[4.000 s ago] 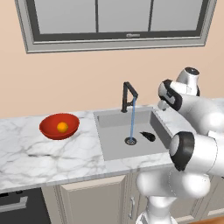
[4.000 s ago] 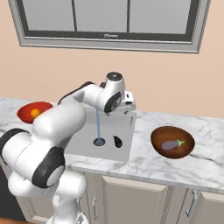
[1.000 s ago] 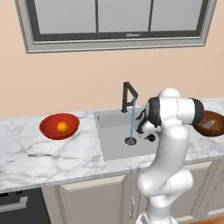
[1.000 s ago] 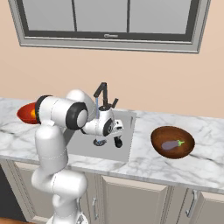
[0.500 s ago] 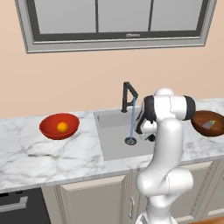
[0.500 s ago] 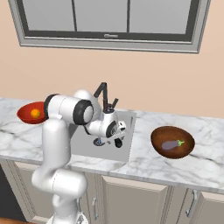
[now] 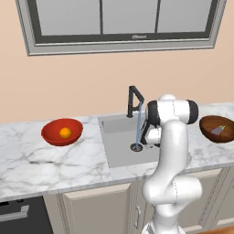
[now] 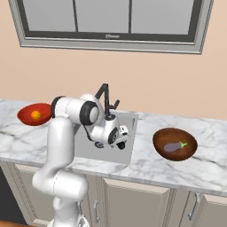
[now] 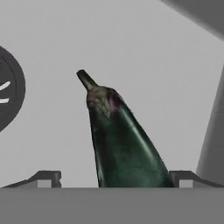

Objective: Pick the eggplants from the sink and place them in one bowl. Place the orange in the other bowl. Then turn off the sink faucet.

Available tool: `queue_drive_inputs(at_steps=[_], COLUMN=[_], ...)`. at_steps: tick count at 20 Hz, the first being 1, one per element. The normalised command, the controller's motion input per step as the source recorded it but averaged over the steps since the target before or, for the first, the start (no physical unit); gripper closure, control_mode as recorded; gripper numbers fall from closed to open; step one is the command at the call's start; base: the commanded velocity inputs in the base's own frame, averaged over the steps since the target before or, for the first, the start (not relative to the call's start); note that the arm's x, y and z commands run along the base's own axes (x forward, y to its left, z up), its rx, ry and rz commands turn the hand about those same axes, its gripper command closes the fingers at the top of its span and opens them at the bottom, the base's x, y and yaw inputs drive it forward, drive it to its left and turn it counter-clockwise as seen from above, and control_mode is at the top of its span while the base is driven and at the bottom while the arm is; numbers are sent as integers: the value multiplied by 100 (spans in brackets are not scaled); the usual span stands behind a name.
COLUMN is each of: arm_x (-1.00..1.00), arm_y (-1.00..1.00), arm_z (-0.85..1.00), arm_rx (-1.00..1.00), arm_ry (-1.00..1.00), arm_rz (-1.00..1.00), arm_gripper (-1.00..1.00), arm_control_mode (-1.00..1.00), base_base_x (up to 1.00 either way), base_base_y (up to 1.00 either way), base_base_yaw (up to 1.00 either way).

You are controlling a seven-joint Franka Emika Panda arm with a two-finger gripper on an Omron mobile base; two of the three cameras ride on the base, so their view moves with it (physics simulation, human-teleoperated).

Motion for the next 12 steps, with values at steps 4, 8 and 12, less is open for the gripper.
queue_drive_inputs(at_steps=[4,8,12], arm_x=[-7,-50,-81], arm_y=[-34,-17,0], arm_z=[-27,32,96], arm_rx=[0,0,0], arm_ry=[0,0,-6], arm_rz=[1,3,11], arm_gripper=[100,100,100], arm_control_mode=[-100,-100,-100], base_base_x=[0,0,0], base_base_y=[0,0,0], base_base_yaw=[0,0,0])
